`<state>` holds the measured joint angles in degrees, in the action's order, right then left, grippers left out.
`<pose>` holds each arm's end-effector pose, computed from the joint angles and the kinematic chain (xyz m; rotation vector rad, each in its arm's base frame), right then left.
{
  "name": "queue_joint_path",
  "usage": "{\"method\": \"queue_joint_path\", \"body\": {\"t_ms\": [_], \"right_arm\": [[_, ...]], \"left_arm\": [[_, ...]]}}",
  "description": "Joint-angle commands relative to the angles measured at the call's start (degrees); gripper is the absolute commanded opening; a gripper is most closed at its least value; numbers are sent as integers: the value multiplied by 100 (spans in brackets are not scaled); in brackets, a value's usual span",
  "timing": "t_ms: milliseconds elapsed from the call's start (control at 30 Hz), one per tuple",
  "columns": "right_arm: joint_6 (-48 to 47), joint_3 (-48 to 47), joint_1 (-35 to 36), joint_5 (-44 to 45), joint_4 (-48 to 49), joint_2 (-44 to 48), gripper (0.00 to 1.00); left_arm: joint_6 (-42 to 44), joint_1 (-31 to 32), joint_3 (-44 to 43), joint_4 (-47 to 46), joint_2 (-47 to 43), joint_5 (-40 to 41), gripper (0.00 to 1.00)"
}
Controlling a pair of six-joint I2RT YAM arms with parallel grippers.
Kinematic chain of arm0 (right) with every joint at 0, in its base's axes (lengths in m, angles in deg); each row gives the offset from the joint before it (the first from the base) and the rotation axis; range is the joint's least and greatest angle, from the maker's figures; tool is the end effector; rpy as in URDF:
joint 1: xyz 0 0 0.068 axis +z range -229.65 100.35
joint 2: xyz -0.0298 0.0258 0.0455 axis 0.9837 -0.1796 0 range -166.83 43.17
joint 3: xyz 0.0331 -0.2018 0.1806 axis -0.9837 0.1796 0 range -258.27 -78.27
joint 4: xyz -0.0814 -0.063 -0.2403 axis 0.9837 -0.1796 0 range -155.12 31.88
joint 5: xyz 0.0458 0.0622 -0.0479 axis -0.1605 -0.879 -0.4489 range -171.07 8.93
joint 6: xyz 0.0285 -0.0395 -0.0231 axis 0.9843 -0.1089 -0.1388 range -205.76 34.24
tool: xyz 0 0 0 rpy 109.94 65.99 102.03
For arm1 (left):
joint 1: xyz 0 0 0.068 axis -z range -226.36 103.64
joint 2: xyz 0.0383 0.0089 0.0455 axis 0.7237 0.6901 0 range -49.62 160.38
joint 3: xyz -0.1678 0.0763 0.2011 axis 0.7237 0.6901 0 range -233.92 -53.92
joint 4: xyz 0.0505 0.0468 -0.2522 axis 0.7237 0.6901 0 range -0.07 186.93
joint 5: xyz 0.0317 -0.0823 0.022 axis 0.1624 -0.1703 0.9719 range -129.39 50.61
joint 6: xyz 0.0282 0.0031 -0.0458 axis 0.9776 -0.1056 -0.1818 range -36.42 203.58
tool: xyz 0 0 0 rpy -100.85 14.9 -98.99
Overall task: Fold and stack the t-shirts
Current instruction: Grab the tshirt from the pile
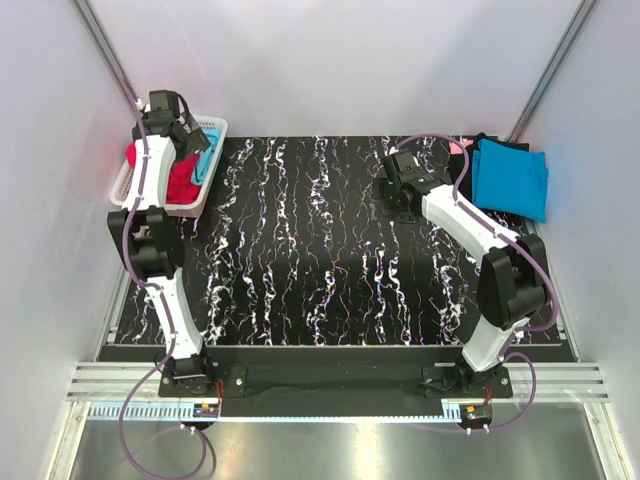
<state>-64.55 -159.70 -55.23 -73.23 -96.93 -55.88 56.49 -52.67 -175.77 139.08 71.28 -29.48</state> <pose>0.3421 0.1500 0.2663 -0.0188 2.5476 0.1373 0.4687 0.0580 0.3229 -0.7640 2.2709 0.0394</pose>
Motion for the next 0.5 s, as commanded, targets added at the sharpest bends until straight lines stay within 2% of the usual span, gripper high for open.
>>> {"method": "queue_joint_path", "body": {"t_ms": [0,167,467], "right_arm": [[58,-277,-34,-98,40,-123,73],[6,-347,-26,-37,14,-141,73],[-64,-699,-34,42,-74,-510,73]], "left_arm": [[-340,-90,-147,-458,249,327,99],[-902,-283,-147,-485,478,284,99],[-824,-345,-586,-581,1102,414,94]]}}
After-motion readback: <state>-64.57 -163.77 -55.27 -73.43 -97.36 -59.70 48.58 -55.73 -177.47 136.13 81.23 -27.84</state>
